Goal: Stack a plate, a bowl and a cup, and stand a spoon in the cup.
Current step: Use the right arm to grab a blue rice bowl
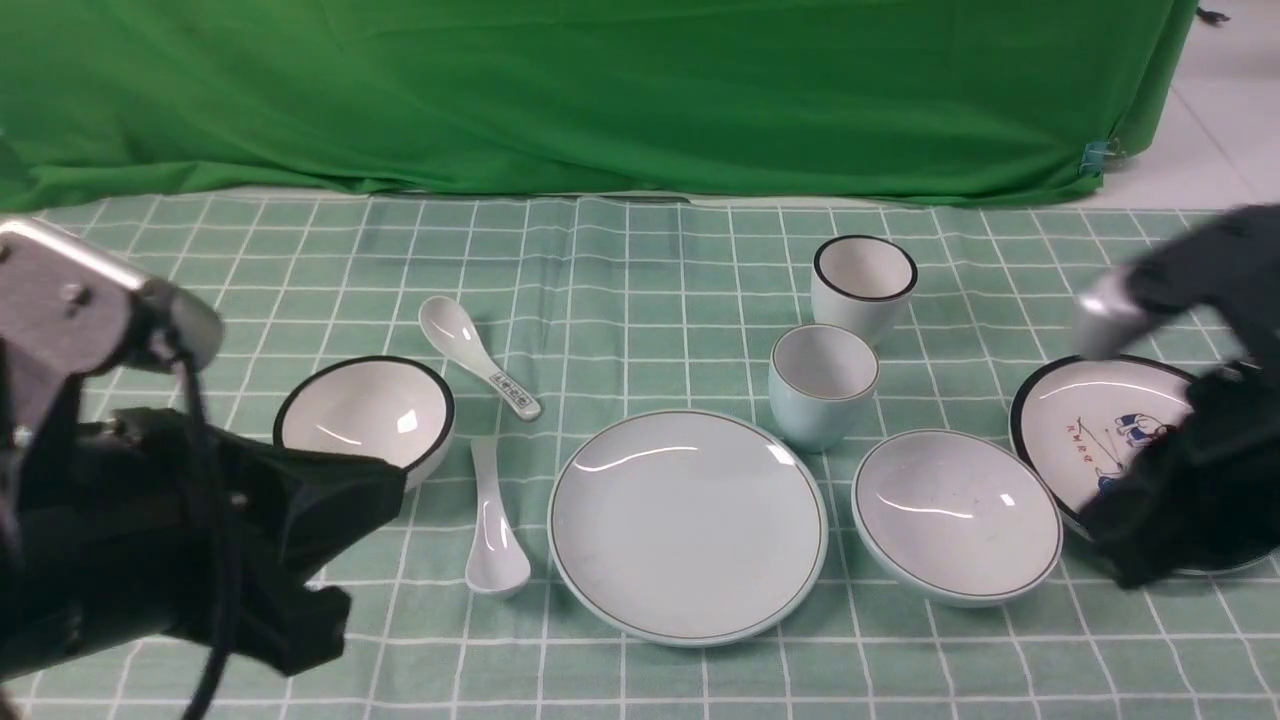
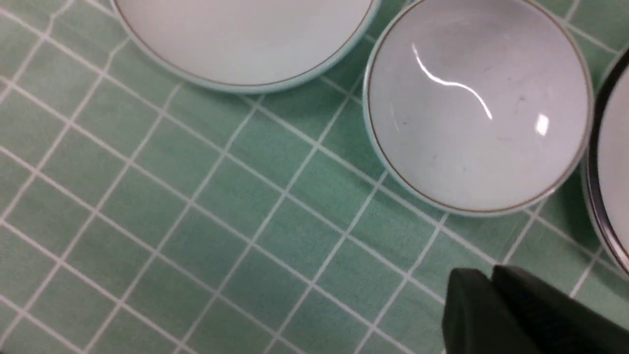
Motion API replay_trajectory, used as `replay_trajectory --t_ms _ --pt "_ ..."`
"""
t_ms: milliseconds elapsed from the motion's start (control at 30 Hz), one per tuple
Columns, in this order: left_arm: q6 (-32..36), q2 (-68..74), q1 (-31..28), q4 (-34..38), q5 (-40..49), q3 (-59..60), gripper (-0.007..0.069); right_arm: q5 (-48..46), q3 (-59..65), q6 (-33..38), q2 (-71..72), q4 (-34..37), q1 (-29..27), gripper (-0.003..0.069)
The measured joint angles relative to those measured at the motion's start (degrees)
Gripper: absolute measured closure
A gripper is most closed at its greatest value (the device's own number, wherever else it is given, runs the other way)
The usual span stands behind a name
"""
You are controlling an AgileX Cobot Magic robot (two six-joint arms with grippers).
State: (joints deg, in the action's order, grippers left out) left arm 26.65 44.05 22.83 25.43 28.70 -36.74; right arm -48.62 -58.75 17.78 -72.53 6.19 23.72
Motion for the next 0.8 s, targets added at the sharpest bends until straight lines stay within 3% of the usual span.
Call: replay_trajectory --t_ms 200,333,800 --pt "0.0 -8.18 0.0 -0.31 5.38 0.0 0.0608 -0.55 -5.14 3.14 -13.61 -0.23 0.17 0.0282" --pt "0.0 -11.51 0.05 -0.68 6.74 0.0 0.0608 1.54 -5.5 4.41 -18.77 0.36 0.24 0.0189" --pt "0.0 -12.92 0.05 -0.9 6.88 0.0 0.0608 12.16 -5.57 7.57 -29.82 0.18 2.26 0.0174"
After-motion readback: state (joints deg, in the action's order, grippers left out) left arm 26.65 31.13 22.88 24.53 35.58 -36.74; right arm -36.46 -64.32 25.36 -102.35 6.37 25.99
